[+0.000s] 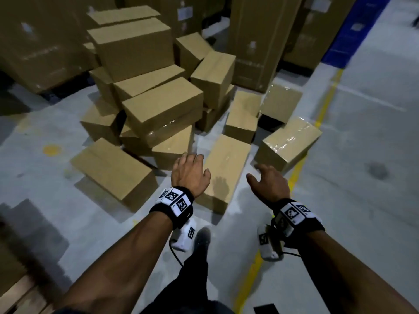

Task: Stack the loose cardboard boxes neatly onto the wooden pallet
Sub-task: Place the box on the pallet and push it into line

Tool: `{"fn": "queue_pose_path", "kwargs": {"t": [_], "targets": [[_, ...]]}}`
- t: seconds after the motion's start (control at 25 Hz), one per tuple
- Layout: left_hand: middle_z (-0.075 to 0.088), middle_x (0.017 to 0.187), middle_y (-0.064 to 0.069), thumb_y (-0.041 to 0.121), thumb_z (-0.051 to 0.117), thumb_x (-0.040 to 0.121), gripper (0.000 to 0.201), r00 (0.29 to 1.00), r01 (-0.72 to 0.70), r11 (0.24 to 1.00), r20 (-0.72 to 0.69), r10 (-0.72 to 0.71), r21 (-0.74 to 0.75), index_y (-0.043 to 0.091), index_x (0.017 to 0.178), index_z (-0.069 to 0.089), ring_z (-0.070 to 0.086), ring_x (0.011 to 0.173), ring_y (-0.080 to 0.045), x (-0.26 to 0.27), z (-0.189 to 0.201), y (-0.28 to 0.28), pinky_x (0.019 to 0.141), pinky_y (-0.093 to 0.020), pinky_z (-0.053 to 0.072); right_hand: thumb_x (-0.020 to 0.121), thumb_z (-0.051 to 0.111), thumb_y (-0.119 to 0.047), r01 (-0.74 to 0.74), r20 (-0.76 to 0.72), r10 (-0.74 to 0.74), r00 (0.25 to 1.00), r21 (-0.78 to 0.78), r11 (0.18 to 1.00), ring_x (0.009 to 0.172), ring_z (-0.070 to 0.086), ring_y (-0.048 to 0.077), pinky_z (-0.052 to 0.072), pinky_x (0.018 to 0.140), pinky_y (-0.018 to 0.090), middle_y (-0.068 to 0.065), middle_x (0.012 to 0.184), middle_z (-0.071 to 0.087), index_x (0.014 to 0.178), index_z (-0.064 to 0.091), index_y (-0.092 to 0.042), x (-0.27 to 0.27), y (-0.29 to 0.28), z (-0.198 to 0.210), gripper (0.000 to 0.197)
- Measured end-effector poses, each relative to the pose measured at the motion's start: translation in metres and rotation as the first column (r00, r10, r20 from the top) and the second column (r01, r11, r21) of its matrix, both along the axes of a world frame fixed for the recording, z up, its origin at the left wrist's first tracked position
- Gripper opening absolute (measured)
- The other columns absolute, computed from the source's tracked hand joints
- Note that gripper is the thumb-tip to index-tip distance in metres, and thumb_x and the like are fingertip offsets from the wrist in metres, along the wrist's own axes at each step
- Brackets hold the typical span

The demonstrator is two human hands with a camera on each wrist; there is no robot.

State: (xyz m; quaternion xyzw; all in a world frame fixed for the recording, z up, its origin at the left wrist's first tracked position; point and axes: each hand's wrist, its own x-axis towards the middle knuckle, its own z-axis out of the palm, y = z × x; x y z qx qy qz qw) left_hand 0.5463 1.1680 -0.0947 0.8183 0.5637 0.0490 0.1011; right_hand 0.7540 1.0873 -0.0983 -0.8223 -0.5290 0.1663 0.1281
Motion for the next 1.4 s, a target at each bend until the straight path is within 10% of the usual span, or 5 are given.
{"fn": "queue_pose_path", "kwargs": {"t": [0.72, 1.08, 1.4], "targets": [[0.035, 0.157, -0.006, 0.041, 0.046, 0.097, 0.057, 0.982, 0.182, 0.98, -0.029, -0.185, -0.086, 0.016, 0.147, 0.039, 0.026, 0.146, -0.026, 0.294, -0.047, 0.282, 0.118, -0.04, 0.02, 0.098, 0.054, -0.044, 0.217, -0.03, -0.219, 0.975, -0.067, 0.974, 0.134, 0.046, 0.032, 0.039, 0.106, 0.041, 0.009, 0.149, 0.05, 0.145, 0.05, -0.017, 0.279, 0.229, -0.022, 0.054], [0.042, 0.152, -0.01, 0.037, 0.051, 0.096, 0.056, 0.982, -0.191, 0.973, -0.035, 0.188, -0.134, 0.012, 0.146, 0.043, 0.031, 0.143, -0.03, 0.394, -0.057, 0.319, 0.116, -0.042, 0.027, 0.098, 0.053, -0.044, -0.18, -0.046, 0.175, 0.984, -0.183, 0.966, 0.134, 0.045, 0.033, 0.04, 0.103, 0.04, 0.011, 0.148, 0.049, 0.146, 0.047, -0.018, 0.423, 0.348, -0.038, 0.055], [0.057, 0.135, -0.015, 0.035, 0.052, 0.091, 0.046, 0.824, -0.564, 0.808, -0.05, 0.565, -0.171, 0.008, 0.128, 0.055, 0.042, 0.132, -0.034, 0.349, -0.064, 0.324, 0.108, -0.042, 0.036, 0.096, 0.053, -0.042, -0.544, -0.097, 0.536, 0.839, -0.176, 0.82, 0.134, 0.044, 0.033, 0.039, 0.109, 0.045, 0.011, 0.147, 0.05, 0.144, 0.048, -0.016, 0.374, 0.451, -0.031, 0.055]]}}
